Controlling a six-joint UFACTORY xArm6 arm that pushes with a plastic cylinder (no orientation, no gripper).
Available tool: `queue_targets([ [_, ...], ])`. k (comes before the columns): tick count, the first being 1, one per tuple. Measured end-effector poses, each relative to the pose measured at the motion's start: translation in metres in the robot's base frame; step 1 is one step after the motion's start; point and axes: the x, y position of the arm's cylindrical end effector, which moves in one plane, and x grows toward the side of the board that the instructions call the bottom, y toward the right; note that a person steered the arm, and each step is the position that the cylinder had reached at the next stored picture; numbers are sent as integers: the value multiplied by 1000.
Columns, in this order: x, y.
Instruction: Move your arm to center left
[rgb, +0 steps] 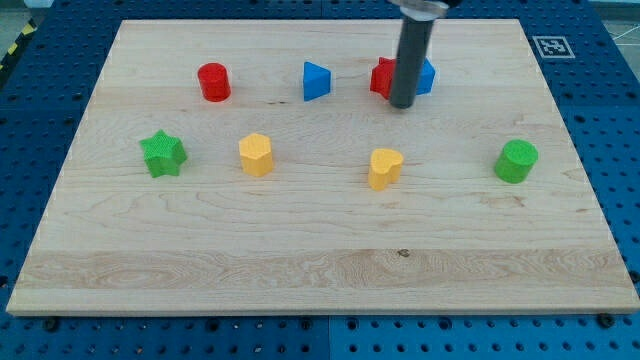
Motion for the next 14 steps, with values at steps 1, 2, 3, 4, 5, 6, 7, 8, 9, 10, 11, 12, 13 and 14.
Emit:
queue_targets([
  [1,1,-12],
  [2,1,-13],
  [3,1,-13],
  [4,1,-15],
  [5,1,-16],
  [6,1,-21],
  [7,1,-23],
  [8,1,-25],
  [9,7,-89],
  [10,8,-128],
  [11,14,-172],
  [12,27,-248],
  [13,28,-287],
  [14,28,-335],
])
